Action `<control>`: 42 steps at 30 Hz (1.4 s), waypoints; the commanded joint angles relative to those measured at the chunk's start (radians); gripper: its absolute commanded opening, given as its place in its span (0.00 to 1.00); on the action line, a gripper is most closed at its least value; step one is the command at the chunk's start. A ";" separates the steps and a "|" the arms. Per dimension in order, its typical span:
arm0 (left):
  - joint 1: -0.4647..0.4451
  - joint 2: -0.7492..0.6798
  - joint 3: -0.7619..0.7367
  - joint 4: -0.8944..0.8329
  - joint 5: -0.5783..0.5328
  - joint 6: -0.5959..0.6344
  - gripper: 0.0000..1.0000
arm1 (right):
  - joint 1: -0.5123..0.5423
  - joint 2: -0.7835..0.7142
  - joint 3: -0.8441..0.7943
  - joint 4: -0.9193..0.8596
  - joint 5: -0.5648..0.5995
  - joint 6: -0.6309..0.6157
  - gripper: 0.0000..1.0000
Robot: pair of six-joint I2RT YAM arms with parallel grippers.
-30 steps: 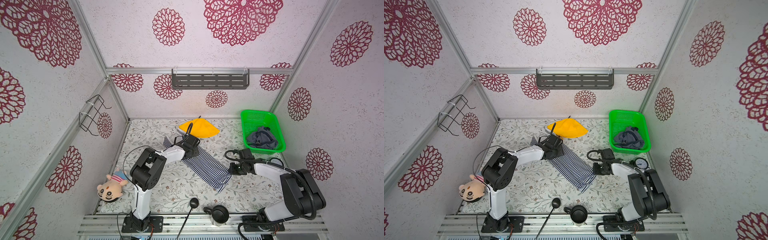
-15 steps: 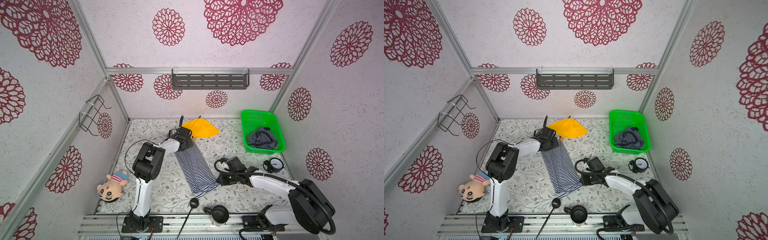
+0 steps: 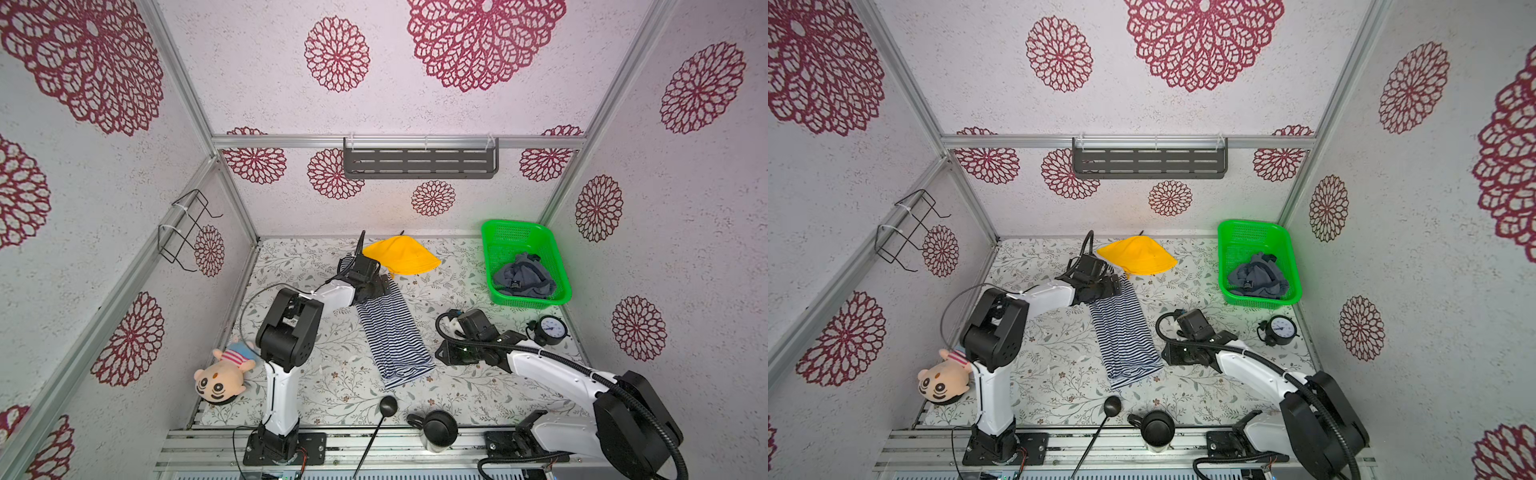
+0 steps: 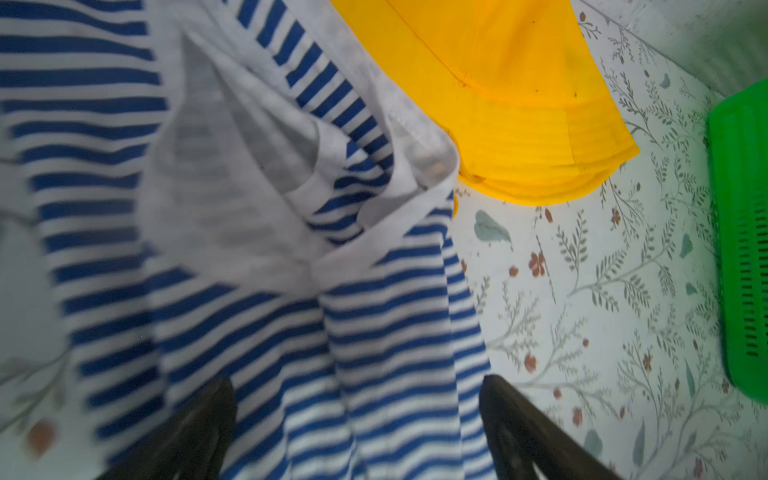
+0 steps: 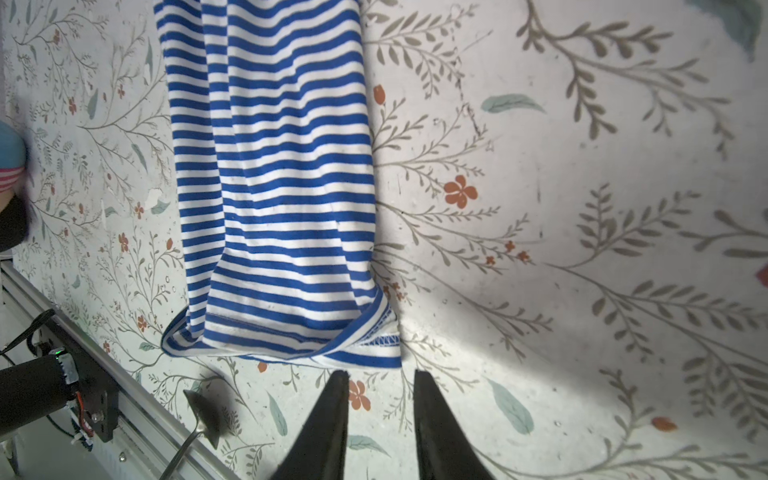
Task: Fold and stack the tank tops
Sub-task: 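Grasp the hem end nearest the robot with both grippers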
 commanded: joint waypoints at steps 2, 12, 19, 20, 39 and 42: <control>-0.033 -0.250 -0.091 -0.051 -0.045 0.026 0.98 | 0.001 0.034 0.025 0.013 -0.006 0.007 0.30; -0.293 -0.510 -0.368 -0.281 -0.057 -0.416 0.68 | 0.009 0.032 0.020 0.003 -0.004 0.055 0.39; -0.438 -0.608 -0.515 -0.259 -0.026 -0.645 0.45 | 0.009 0.032 0.043 -0.044 0.019 0.049 0.33; -0.452 -0.608 -0.543 -0.229 -0.016 -0.670 0.43 | 0.009 0.036 0.042 -0.041 0.014 0.051 0.32; -0.500 -0.449 -0.595 -0.045 0.066 -0.692 0.48 | 0.047 0.081 0.030 0.008 -0.025 0.081 0.32; -0.509 -0.424 -0.595 -0.039 0.080 -0.692 0.43 | 0.050 0.099 0.029 0.024 -0.018 0.081 0.33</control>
